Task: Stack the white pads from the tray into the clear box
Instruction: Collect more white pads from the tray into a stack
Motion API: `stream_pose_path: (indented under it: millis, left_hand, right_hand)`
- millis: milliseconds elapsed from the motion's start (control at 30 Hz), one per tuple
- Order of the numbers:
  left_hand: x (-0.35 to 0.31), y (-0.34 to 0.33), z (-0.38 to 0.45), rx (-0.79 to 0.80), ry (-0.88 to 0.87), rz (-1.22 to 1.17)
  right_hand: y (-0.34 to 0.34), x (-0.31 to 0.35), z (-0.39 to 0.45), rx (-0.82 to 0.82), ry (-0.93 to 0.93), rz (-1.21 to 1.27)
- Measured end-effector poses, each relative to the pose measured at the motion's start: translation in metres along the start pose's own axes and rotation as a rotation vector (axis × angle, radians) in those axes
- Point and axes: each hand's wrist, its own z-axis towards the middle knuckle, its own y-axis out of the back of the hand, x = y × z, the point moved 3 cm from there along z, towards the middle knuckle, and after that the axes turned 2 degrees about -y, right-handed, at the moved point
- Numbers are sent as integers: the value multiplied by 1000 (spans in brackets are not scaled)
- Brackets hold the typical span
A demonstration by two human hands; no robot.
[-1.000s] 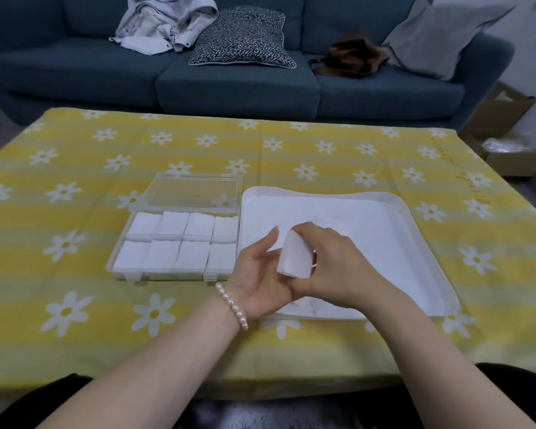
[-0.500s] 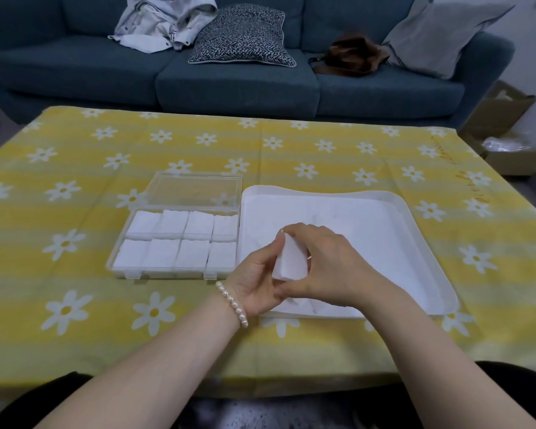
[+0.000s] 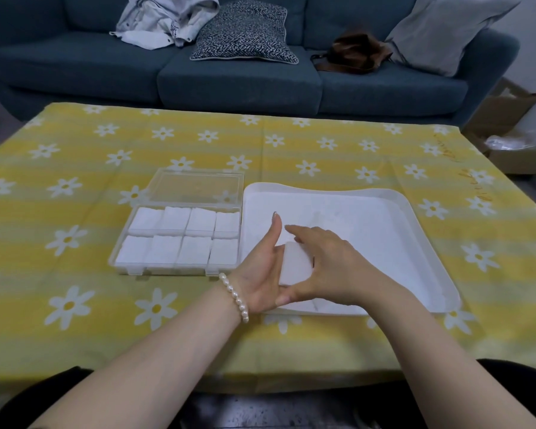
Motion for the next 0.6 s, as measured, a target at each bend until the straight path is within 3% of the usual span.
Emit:
stream_pose_path:
  millis: [100, 200, 300, 433, 600]
  left_hand:
    - [0, -1, -3, -19, -3, 5]
    - [-4, 0, -10, -40, -49, -3]
    - [-7, 3, -15, -30, -74, -5]
    - [-9, 8, -22, -116, -96, 92]
    - [-4, 12, -31, -206, -83, 227]
  right_hand:
    - [7, -9, -1, -69, -48, 351]
    - [14, -20, -1, -177, -98, 538]
    - [12, -23, -2, -135, -182, 789]
    - [0, -16, 4, -143, -248, 796]
    - [-17, 3, 8, -51, -200, 790]
